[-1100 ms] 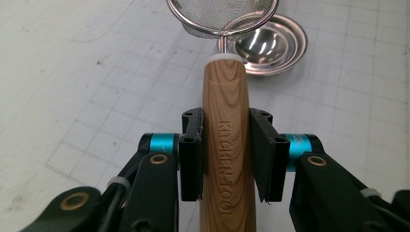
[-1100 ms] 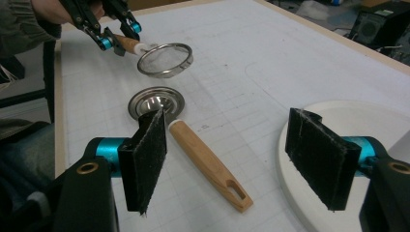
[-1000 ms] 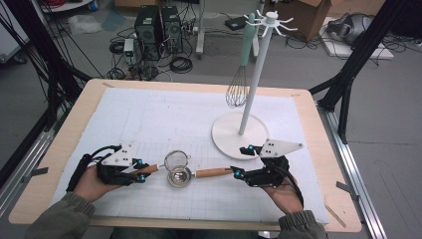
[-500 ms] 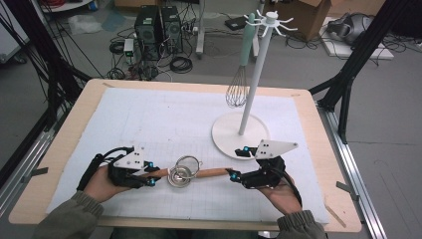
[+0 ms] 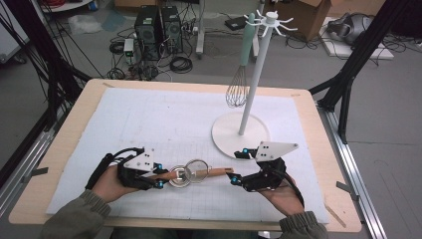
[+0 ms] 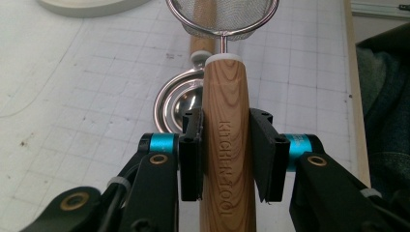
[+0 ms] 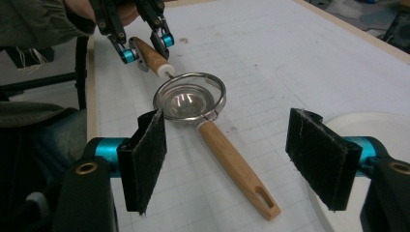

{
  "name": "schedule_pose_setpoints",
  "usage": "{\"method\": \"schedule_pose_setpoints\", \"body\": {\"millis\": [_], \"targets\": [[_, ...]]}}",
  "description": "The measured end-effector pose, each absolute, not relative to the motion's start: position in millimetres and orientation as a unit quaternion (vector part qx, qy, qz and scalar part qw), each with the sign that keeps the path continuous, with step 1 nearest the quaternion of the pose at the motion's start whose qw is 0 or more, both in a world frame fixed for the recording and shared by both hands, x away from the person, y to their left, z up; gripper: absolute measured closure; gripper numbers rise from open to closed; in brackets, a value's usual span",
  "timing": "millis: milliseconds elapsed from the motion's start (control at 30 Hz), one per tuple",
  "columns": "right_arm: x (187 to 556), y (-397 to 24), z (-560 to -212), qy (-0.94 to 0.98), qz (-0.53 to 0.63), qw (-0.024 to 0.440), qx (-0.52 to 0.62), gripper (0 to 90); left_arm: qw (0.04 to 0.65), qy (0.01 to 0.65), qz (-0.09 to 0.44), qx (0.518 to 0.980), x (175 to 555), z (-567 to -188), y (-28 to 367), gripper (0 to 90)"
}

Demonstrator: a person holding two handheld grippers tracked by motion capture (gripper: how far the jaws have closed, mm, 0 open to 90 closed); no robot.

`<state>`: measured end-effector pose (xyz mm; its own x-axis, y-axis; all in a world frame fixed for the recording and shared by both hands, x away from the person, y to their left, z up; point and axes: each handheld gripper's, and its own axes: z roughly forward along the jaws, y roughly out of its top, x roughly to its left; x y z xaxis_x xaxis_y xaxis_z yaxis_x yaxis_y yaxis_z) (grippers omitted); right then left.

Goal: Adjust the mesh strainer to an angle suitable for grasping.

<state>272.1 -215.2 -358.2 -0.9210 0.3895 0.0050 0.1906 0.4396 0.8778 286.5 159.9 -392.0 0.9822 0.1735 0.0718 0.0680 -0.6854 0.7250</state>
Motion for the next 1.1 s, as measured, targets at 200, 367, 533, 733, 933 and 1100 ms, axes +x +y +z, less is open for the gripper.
{"method": "schedule_pose_setpoints", "body": {"millis": [200, 367, 533, 733, 933, 1100], "targets": [[270.6, -212.6, -359.3, 0.848, 0.497, 0.090, 0.163, 31.3, 0.389, 0.052, 0.061, 0.918, 285.6, -390.1, 147.3, 67.8], [269.3, -211.6, -360.8, 0.852, 0.492, 0.084, 0.156, 32.7, 0.386, 0.043, 0.054, 0.920, 285.4, -391.0, 135.1, 67.7], [268.7, -209.7, -361.1, 0.857, 0.488, 0.081, 0.148, 33.4, 0.386, 0.037, 0.050, 0.920, 284.5, -391.0, 123.8, 67.7], [267.9, -209.2, -362.4, 0.861, 0.482, 0.075, 0.144, 34.4, 0.388, 0.029, 0.044, 0.920, 283.4, -390.9, 111.9, 67.7], [266.8, -206.4, -361.6, 0.868, 0.473, 0.073, 0.132, 35.9, 0.387, 0.025, 0.039, 0.921, 282.9, -391.2, 102.9, 67.7], [266.8, -203.1, -361.1, 0.873, 0.468, 0.067, 0.121, 37.9, 0.386, 0.024, 0.031, 0.922, 282.4, -392.2, 94.7, 67.7]]}}
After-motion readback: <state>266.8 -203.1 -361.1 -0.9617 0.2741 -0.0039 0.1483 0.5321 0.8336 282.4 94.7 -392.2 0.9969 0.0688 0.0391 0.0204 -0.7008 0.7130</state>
